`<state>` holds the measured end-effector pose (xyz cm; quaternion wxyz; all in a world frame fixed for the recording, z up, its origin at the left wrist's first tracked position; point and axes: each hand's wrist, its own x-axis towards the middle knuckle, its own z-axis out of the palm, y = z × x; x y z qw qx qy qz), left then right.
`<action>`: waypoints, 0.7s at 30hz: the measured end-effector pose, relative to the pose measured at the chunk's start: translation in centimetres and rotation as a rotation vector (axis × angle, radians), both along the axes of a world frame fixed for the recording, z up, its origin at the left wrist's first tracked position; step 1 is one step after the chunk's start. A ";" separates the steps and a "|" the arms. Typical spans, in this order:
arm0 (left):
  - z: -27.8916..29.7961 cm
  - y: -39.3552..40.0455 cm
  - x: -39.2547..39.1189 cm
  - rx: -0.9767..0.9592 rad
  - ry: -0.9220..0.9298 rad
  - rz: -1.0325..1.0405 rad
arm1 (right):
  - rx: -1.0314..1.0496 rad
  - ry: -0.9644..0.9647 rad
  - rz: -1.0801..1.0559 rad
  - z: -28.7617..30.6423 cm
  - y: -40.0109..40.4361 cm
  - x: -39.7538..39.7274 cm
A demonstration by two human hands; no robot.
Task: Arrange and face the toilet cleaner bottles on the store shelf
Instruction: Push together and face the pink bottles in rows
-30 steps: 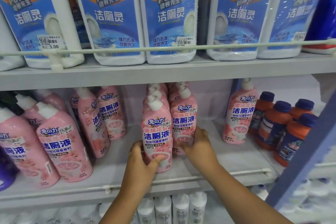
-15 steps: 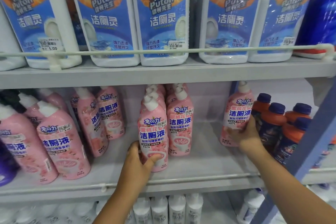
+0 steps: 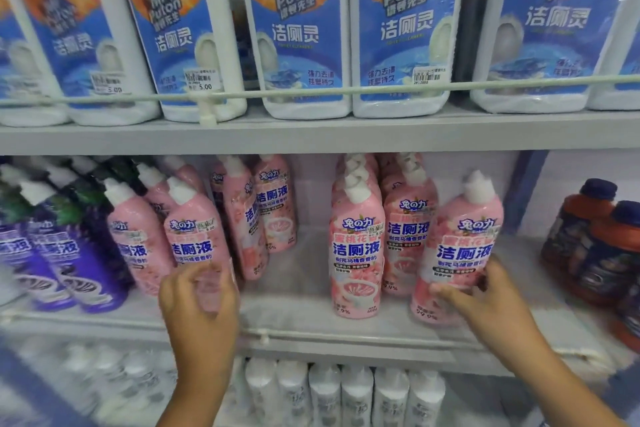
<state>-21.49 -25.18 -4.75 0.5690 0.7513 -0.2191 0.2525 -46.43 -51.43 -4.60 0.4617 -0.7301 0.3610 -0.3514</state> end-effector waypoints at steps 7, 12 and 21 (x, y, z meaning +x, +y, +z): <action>-0.5 4.6 5.8 -0.162 0.153 0.123 | -0.137 0.048 -0.042 -1.6 2.3 3.3; 0.1 7.0 8.7 -0.186 0.294 0.190 | -0.140 0.055 -0.061 -1.3 3.5 4.9; -0.3 7.1 12.1 -0.162 0.473 -0.206 | -0.125 0.041 -0.151 -0.1 5.8 5.0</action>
